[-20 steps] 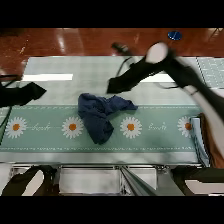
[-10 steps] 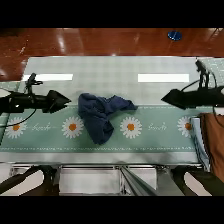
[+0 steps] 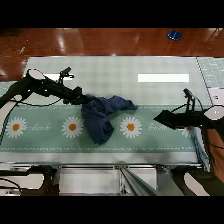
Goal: Fold the shirts.
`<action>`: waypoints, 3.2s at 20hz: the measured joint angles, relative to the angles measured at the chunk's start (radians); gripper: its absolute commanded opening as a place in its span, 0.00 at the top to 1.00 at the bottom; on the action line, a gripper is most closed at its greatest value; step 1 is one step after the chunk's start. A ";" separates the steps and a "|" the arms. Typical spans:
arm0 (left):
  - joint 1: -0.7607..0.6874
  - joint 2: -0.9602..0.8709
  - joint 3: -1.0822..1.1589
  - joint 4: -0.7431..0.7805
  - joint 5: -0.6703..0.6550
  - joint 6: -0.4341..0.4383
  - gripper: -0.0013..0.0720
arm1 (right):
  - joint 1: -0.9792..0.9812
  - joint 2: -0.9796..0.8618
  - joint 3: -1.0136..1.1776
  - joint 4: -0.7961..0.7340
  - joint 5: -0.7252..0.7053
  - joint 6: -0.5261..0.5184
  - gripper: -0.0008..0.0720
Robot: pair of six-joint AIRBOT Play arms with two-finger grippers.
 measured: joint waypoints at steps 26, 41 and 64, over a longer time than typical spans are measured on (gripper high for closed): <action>0.095 0.015 0.115 -0.112 -0.048 -0.003 0.96 | 0.699 -0.567 0.462 0.368 -0.243 -0.041 0.96; 0.443 0.690 0.652 -0.026 0.005 -0.083 0.96 | 0.418 0.066 1.426 -0.533 0.240 0.095 0.96; 0.143 0.648 -0.077 0.413 0.161 -0.253 0.96 | 0.208 -0.181 0.949 -0.688 0.256 0.155 0.96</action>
